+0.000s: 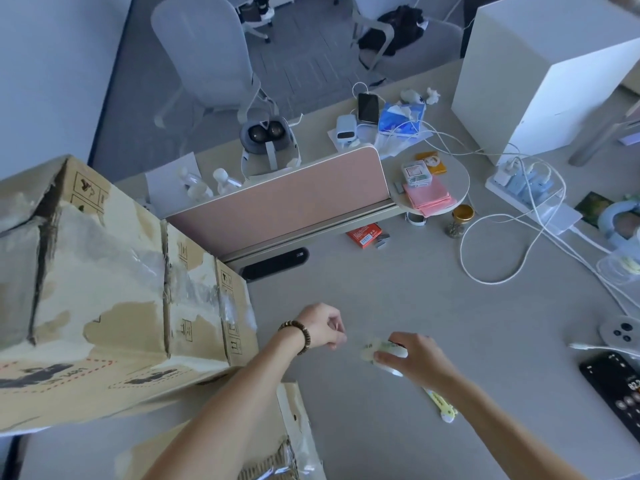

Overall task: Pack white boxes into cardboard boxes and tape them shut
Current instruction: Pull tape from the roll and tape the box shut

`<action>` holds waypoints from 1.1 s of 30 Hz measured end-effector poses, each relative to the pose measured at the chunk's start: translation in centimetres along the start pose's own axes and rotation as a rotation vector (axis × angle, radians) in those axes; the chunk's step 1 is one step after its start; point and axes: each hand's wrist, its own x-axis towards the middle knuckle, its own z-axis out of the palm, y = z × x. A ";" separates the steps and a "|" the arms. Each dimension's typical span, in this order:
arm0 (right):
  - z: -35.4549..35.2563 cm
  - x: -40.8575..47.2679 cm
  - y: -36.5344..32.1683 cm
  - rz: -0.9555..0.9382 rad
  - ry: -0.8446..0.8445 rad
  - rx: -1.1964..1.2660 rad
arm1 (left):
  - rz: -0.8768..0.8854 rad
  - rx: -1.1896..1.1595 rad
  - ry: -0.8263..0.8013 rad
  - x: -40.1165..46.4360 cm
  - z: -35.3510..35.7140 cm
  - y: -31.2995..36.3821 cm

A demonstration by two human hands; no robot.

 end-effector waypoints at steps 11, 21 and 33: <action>-4.0 4.9 -4.2 -0.022 0.214 0.223 | 0.101 0.019 0.296 1.9 -8.2 5.5; -6.3 8.9 -8.4 -0.053 0.307 0.383 | 0.158 0.144 0.643 4.0 -14.1 9.2; -8.8 12.7 -13.2 -0.090 0.300 0.396 | 0.228 0.326 0.959 6.8 -17.8 11.1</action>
